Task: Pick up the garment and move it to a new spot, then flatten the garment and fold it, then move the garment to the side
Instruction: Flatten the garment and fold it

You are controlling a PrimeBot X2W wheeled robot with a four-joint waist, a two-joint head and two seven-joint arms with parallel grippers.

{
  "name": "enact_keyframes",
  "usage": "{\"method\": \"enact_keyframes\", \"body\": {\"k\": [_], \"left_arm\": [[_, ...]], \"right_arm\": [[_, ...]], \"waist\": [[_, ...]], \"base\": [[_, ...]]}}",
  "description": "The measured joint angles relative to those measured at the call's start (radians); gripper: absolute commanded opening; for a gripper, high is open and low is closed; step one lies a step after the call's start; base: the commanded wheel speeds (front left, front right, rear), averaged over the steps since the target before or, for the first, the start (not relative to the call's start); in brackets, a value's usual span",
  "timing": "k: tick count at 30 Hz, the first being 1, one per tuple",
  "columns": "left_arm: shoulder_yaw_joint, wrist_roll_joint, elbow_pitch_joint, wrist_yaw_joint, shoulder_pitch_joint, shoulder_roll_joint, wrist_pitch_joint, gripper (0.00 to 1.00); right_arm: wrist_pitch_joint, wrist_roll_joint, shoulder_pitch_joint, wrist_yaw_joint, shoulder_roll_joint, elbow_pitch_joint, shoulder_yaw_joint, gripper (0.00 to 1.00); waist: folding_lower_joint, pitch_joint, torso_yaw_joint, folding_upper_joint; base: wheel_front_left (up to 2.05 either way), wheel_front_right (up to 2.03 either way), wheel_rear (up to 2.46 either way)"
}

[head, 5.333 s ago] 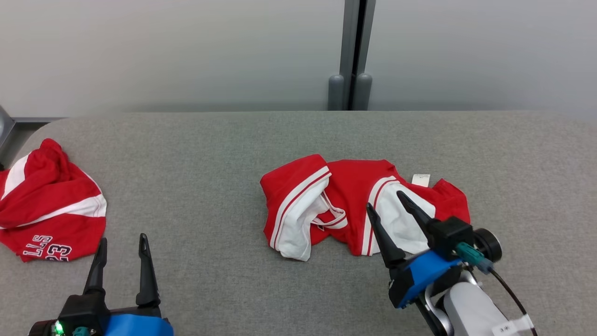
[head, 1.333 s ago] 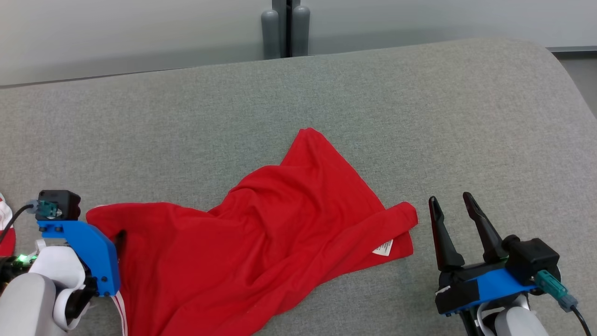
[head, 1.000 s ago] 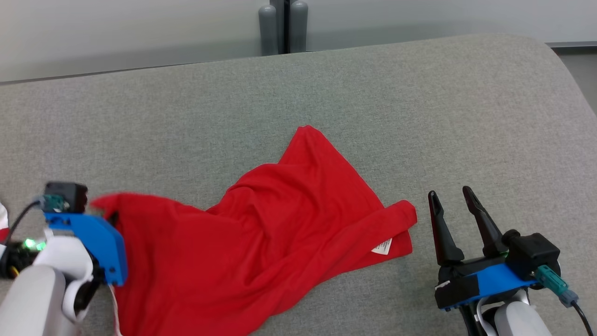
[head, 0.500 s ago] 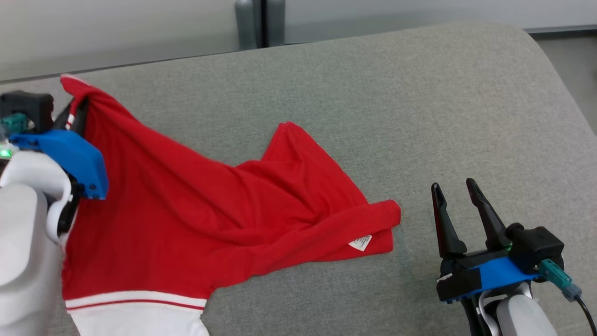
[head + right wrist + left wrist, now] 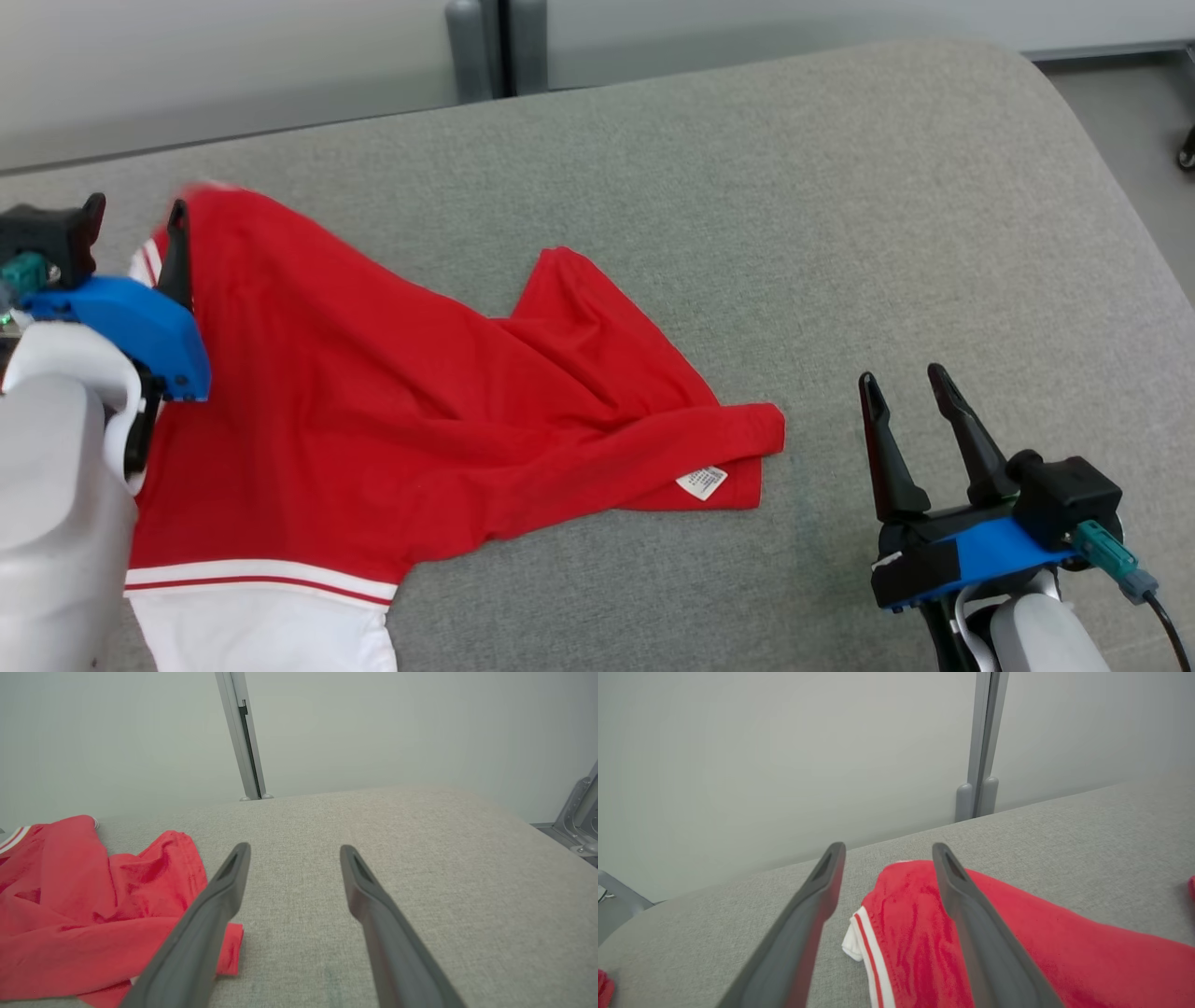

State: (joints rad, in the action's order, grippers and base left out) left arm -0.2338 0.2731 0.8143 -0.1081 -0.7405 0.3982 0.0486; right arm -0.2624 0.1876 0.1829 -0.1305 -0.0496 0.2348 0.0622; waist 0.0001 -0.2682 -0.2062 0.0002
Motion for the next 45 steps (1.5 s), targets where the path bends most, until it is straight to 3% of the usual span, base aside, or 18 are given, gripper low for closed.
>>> {"method": "enact_keyframes", "body": {"k": [5, 10, 18, 25, 34, 45], "left_arm": [[0.012, 0.023, 0.016, 0.002, 0.073, -0.029, 0.126, 1.00], [0.039, 0.036, -0.060, 0.042, 0.163, -0.047, 0.202, 1.00], [0.129, 0.015, -0.386, 0.119, 0.404, -0.099, 0.213, 1.00], [0.212, -0.047, -0.616, 0.152, 0.610, -0.166, 0.213, 1.00], [0.296, -0.098, -0.723, 0.137, 0.805, -0.278, 0.214, 1.00], [0.346, -0.128, -0.719, 0.093, 0.842, -0.329, 0.214, 1.00]], "right_arm": [[0.000, -0.003, -0.019, 0.000, 0.000, 0.011, -0.012, 1.00], [0.000, -0.013, -0.048, 0.000, 0.000, 0.018, -0.026, 1.00], [0.000, -0.021, -0.077, 0.000, 0.000, 0.034, -0.042, 1.00], [0.000, -0.027, -0.087, 0.000, 0.000, 0.060, -0.047, 1.00], [0.000, -0.028, -0.100, 0.000, 0.000, 0.093, -0.058, 1.00], [0.000, -0.037, -0.101, 0.000, 0.000, 0.200, -0.043, 1.00]], "waist": [[-0.0001, 0.048, 0.029, 0.0000], [-0.0002, 0.090, 0.069, -0.0001], [-0.0002, 0.131, 0.134, -0.0001], [-0.0001, 0.143, 0.170, -0.0001], [-0.0001, 0.162, 0.202, -0.0001], [-0.0001, 0.177, 0.217, -0.0002]], "base": [[0.00, 0.00, 0.00], [0.00, 0.00, 0.00], [0.00, 0.00, 0.00], [0.00, 0.00, 0.00], [0.00, 0.00, 0.00], [0.00, 0.00, 0.00]]}}
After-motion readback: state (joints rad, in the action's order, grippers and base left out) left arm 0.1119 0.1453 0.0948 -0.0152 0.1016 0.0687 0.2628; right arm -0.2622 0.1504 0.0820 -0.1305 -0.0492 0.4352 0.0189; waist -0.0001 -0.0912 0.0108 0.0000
